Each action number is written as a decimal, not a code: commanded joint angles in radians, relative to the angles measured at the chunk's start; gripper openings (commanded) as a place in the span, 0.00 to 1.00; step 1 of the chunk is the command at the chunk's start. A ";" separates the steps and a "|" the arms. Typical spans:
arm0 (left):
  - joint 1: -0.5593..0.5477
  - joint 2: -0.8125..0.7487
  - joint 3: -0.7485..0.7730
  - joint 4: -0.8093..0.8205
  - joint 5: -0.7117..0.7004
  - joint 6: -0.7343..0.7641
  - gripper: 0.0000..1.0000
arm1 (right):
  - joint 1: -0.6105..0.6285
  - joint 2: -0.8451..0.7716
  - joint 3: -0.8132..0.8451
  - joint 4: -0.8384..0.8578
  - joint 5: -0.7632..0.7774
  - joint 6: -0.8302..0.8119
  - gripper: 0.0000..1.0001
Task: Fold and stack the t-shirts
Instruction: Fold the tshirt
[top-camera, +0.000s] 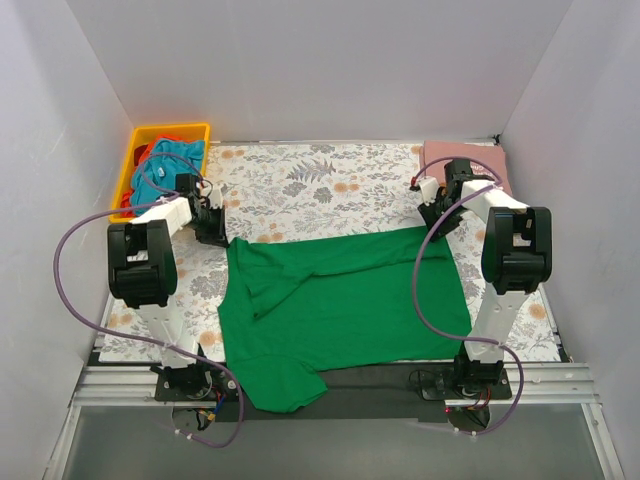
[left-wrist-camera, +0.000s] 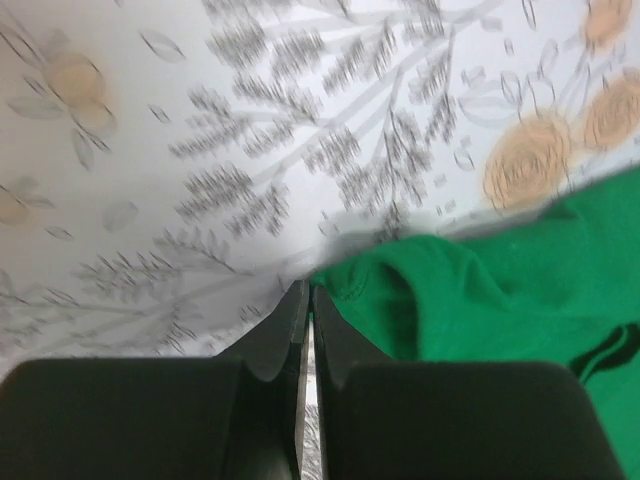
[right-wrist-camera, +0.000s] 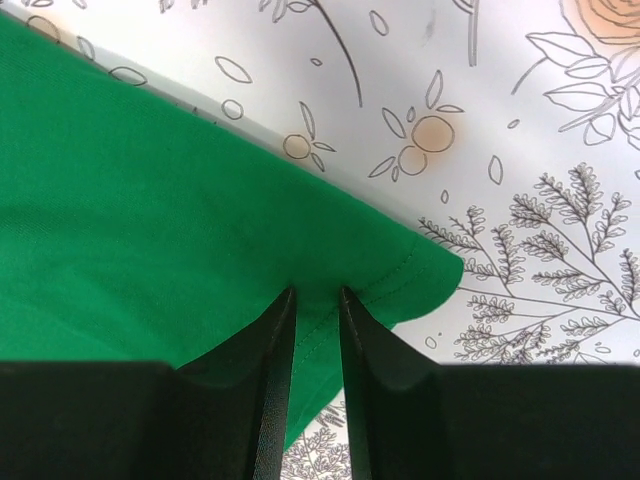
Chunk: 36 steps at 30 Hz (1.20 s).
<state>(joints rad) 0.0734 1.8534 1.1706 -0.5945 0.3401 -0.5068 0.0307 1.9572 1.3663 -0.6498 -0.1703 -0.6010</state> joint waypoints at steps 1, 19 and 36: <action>0.000 0.056 0.095 0.050 -0.114 -0.027 0.00 | -0.005 0.039 0.037 0.050 0.075 0.036 0.30; 0.009 -0.307 0.068 -0.184 0.236 0.125 0.42 | 0.122 -0.201 0.237 -0.082 -0.353 0.151 0.48; -0.251 -0.574 -0.333 -0.169 0.201 0.235 0.47 | 0.633 0.225 0.619 -0.060 -0.447 0.320 0.42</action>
<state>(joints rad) -0.1532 1.3354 0.8509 -0.8276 0.5907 -0.2920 0.6262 2.1414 1.8885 -0.7078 -0.6094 -0.3172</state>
